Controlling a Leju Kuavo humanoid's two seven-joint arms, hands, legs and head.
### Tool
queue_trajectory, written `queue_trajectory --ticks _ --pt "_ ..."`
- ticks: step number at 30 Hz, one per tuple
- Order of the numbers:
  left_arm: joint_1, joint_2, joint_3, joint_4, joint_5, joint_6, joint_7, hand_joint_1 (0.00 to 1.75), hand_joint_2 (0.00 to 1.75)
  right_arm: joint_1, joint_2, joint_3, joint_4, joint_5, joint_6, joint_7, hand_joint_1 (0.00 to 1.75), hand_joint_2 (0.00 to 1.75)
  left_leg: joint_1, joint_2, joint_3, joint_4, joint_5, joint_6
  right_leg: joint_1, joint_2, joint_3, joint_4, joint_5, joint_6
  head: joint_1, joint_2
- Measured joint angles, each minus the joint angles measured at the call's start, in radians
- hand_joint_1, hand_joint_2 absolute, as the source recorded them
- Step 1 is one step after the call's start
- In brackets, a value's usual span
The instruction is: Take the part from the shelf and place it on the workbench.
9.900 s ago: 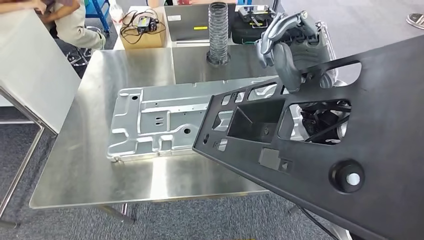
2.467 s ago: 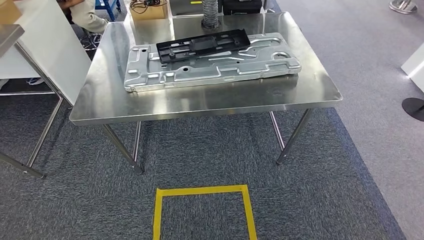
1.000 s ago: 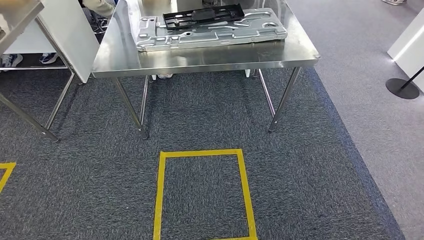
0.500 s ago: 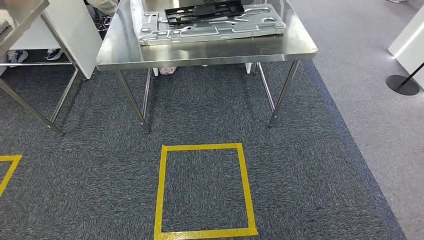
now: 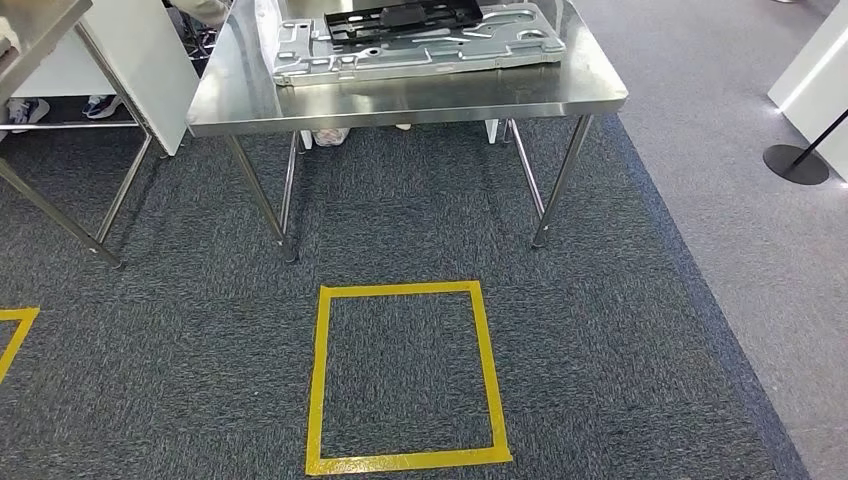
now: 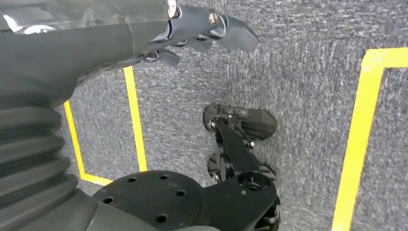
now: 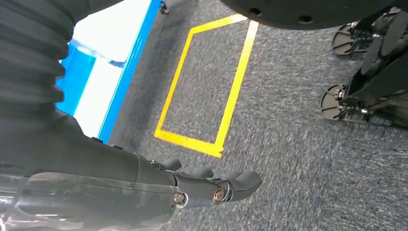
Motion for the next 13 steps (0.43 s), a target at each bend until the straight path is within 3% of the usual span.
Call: queue_trajectory --ticks 5,9,13 --pt "0.013 0.002 -0.075 -0.001 0.062 -0.009 0.012 0.0 1.75 0.009 0.001 0.002 -0.003 -0.038 -0.004 -0.002 0.0 1.75 -0.009 0.0 -0.003 0.002 0.002 0.008 -0.008 0.0 -0.001 -0.002 0.005 0.011 0.0 0.0" --pt "0.029 0.006 -0.171 -0.006 0.14 -0.009 0.04 0.0 0.0 0.022 0.001 0.019 -0.011 -0.085 -0.006 -0.002 0.0 1.75 -0.014 0.0 -0.004 0.002 0.002 0.011 -0.011 0.0 -0.002 -0.003 0.006 0.014 0.0 0.0" --pt "0.044 0.01 -0.266 -0.015 0.213 -0.008 0.066 0.0 0.0 0.034 0.001 0.041 -0.023 -0.129 -0.007 -0.002 0.0 0.0 -0.014 0.0 -0.004 0.002 0.002 0.013 -0.011 0.0 -0.002 -0.003 0.006 0.014 0.0 0.0"
